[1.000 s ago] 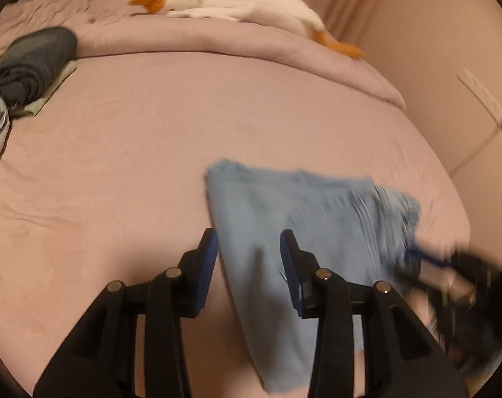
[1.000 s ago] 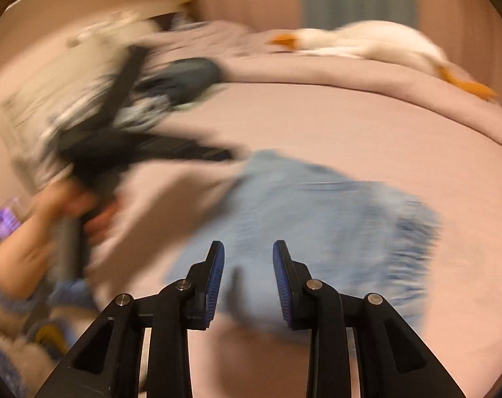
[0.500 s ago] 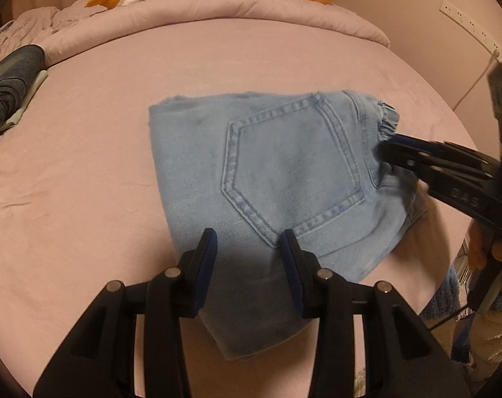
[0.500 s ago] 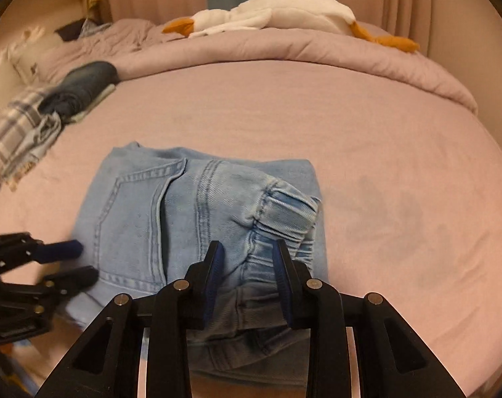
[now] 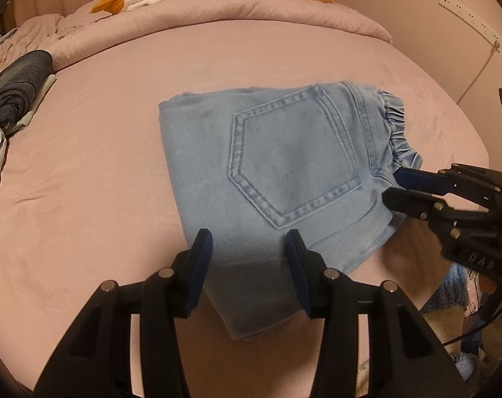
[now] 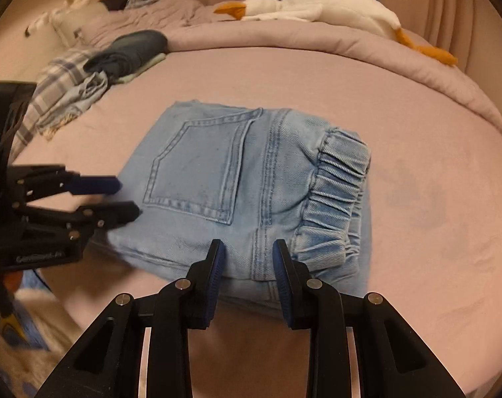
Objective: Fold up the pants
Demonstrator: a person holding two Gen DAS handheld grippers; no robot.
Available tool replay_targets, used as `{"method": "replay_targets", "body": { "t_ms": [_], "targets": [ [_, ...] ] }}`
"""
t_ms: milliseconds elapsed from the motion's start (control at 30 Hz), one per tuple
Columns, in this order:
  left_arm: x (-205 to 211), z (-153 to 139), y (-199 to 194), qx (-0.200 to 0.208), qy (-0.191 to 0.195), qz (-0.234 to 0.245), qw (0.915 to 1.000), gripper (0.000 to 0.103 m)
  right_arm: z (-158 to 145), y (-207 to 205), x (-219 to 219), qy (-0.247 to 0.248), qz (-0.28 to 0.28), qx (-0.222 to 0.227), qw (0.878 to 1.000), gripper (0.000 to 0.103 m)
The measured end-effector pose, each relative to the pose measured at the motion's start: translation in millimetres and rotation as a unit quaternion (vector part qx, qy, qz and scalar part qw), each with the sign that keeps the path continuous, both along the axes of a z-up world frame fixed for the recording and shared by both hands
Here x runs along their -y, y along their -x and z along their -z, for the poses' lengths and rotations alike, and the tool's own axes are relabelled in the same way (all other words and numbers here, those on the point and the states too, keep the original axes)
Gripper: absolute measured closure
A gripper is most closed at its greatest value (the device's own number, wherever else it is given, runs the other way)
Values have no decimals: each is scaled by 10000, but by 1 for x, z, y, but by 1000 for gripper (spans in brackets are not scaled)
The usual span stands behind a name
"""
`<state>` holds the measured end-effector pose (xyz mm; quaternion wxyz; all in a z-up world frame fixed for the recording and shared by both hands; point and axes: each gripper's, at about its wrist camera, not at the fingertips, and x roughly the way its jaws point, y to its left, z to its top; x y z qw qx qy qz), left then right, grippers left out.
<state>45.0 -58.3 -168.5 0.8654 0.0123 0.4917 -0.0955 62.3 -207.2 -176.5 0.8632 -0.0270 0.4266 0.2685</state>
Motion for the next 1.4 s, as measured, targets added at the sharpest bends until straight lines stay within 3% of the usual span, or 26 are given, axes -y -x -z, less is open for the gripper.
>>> {"method": "replay_targets", "body": {
  "t_ms": [200, 300, 433, 633, 833, 1033, 1400],
  "targets": [
    [-11, -5, -1, 39, 136, -233, 9996, 53, -16, -10, 25, -806, 57, -171, 9966, 73],
    [-16, -7, -1, 87, 140, -323, 9993, 52, -17, -16, 43, -1308, 315, -296, 9905, 54],
    [-22, -11, -3, 106, 213, -414, 9989, 45, -12, -27, 63, -1582, 675, -490, 9839, 53],
    [-25, -12, -7, 110, 260, -521, 9982, 31, -8, -35, 71, -1617, 872, -649, 9808, 38],
    [-34, -9, -11, -11, 426, -624, 9971, 24, -4, -44, 71, -1570, 844, -832, 9805, 34],
    [-37, -8, -12, -59, 485, -671, 9965, 24, 5, -51, 77, -1677, 929, -1104, 9752, 34],
    [-41, -3, -21, -242, 886, -701, 9933, 24, 5, -56, 82, -1753, 1000, -1205, 9720, 34]
  ]
}}
